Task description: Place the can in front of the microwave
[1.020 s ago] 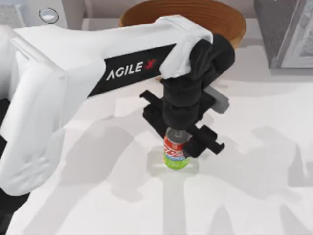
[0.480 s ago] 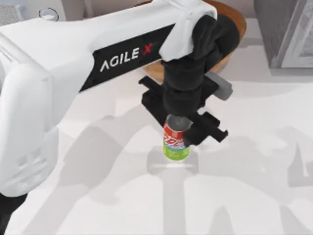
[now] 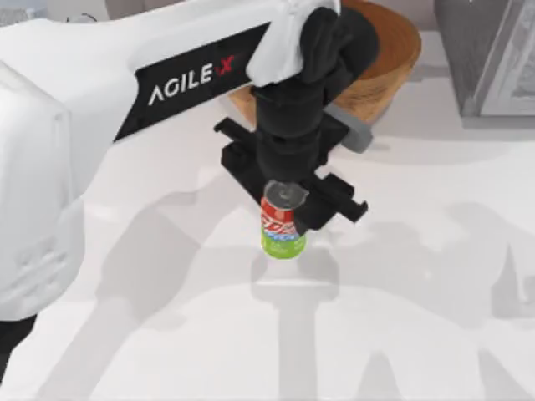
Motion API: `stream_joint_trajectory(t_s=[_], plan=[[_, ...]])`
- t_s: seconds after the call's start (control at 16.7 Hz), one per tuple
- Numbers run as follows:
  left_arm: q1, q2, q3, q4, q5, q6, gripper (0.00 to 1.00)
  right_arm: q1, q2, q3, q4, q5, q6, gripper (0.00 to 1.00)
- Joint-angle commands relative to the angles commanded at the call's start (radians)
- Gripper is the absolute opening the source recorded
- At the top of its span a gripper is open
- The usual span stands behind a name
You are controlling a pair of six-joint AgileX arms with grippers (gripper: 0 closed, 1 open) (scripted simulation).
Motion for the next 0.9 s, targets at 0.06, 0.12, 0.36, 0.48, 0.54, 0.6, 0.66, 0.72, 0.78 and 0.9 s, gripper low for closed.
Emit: stream_joint_trajectory(t_s=[0.06, 0.12, 0.36, 0.48, 0.54, 0.6, 0.66, 0.72, 0.78, 0.9], plan=[[0.043, -0.005, -0.004, 0.001, 0.000, 0.004, 0.00, 0.000, 0.000, 0.000, 0.000, 0.000, 0.000, 1.00], [0.096, -0.012, -0.010, 0.003, 0.000, 0.009, 0.00, 0.000, 0.000, 0.000, 0.000, 0.000, 0.000, 1.00], [0.383, -0.038, -0.044, 0.006, -0.002, 0.034, 0.00, 0.000, 0.000, 0.000, 0.000, 0.000, 0.000, 1.00], [0.536, -0.051, -0.063, 0.008, -0.003, 0.048, 0.00, 0.000, 0.000, 0.000, 0.000, 0.000, 0.000, 1.00], [0.606, -0.058, -0.072, 0.009, -0.003, 0.055, 0.00, 0.000, 0.000, 0.000, 0.000, 0.000, 0.000, 1.00], [0.666, -0.065, -0.080, 0.010, -0.003, 0.061, 0.00, 0.000, 0.000, 0.000, 0.000, 0.000, 0.000, 1.00], [0.715, -0.072, -0.087, 0.012, -0.003, 0.066, 0.00, 0.000, 0.000, 0.000, 0.000, 0.000, 0.000, 1.00], [0.754, -0.078, -0.093, 0.014, -0.002, 0.071, 0.00, 0.000, 0.000, 0.000, 0.000, 0.000, 0.000, 1.00], [0.782, -0.084, -0.098, 0.016, -0.002, 0.075, 0.00, 0.000, 0.000, 0.000, 0.000, 0.000, 0.000, 1.00], [0.806, -0.089, -0.102, 0.017, -0.001, 0.078, 0.00, 0.000, 0.000, 0.000, 0.000, 0.000, 0.000, 1.00]])
